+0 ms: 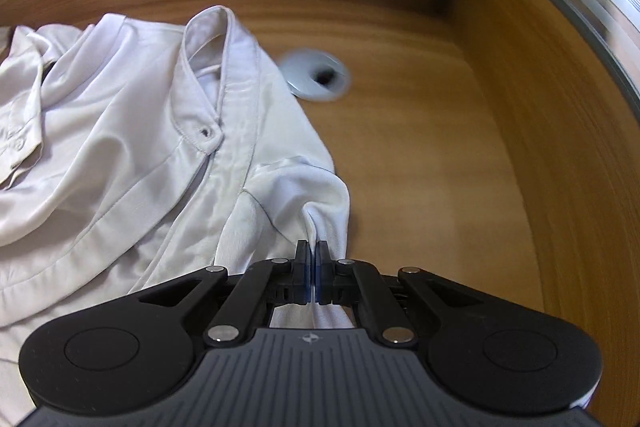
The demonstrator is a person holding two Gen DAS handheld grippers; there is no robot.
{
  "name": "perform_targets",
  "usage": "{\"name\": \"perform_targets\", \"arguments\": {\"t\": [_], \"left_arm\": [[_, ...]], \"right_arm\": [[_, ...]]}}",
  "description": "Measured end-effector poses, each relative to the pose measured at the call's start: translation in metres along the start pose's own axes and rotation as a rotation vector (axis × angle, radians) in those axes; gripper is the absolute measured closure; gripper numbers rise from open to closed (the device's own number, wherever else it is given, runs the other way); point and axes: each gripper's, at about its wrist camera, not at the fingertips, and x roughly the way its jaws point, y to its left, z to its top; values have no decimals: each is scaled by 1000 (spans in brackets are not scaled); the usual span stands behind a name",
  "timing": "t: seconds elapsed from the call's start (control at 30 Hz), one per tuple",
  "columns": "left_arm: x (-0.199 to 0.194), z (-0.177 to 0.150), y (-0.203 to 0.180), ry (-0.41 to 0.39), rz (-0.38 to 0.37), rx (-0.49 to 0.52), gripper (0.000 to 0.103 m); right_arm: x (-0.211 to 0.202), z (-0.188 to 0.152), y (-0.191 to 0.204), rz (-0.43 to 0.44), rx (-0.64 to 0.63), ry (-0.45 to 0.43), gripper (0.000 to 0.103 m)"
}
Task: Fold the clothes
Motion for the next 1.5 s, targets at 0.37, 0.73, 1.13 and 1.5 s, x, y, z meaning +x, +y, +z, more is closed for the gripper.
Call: {"name": "perform_targets", "arguments": {"t": [0.37, 0.73, 1.13, 1.5], "left_arm": [[-22, -98, 11, 232, -81, -347, 97], [-51, -87, 20, 110, -76, -437, 88], [-47, 1, 26, -178, -144, -296, 53], [-8, 103, 44, -274, -318, -226, 41]], "right_arm": [[47, 102, 109, 143, -292, -32, 101], [58, 158, 204, 217, -386, -59, 101], [2, 139, 161, 234, -276, -63, 80], [-86, 23, 116, 238, -62, -22, 45]]}}
